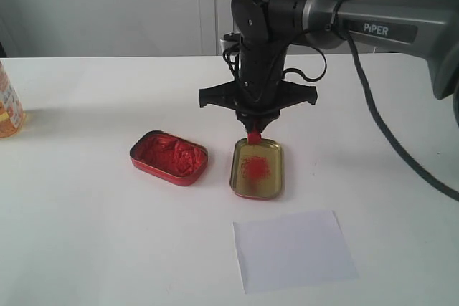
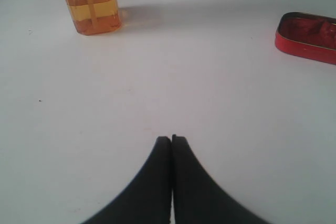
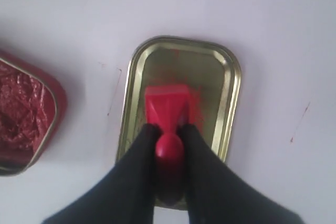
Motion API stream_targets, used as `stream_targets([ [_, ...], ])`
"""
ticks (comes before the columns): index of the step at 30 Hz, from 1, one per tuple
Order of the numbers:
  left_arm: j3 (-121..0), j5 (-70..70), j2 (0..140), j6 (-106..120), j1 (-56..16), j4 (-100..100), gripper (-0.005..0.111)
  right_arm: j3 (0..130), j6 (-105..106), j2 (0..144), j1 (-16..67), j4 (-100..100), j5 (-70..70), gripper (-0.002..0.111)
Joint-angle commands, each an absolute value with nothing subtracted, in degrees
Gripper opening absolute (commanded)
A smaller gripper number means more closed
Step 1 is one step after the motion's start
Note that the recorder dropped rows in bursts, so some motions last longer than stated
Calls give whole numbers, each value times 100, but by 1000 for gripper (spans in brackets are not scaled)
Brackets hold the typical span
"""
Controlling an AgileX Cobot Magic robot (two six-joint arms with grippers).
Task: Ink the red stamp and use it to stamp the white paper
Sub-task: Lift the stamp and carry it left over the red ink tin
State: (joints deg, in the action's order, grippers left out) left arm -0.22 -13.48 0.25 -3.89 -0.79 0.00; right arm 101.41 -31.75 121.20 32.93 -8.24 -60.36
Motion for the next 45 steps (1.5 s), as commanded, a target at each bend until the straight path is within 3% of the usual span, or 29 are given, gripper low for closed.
stream_targets([
  [1, 0, -1356, 0, -403, -76, 0, 0, 10157, -2233, 12046, 3264, -762, -6084, 0],
  [10, 0, -1356, 0, -403, -76, 0, 0, 10157, -1066, 12046, 3264, -713, -6220, 0],
  [34, 0, -1356, 0, -403, -76, 0, 0, 10619, -408, 12067, 3264, -246, -6341, 0],
  [40, 0, -1356, 0, -403, -76, 0, 0, 10650, -167, 12126, 3533, -172, -6116, 0],
  [45, 0, -1356, 0, -403, -76, 0, 0, 11425, -119, 12665, 3815, -60, -6439, 0],
])
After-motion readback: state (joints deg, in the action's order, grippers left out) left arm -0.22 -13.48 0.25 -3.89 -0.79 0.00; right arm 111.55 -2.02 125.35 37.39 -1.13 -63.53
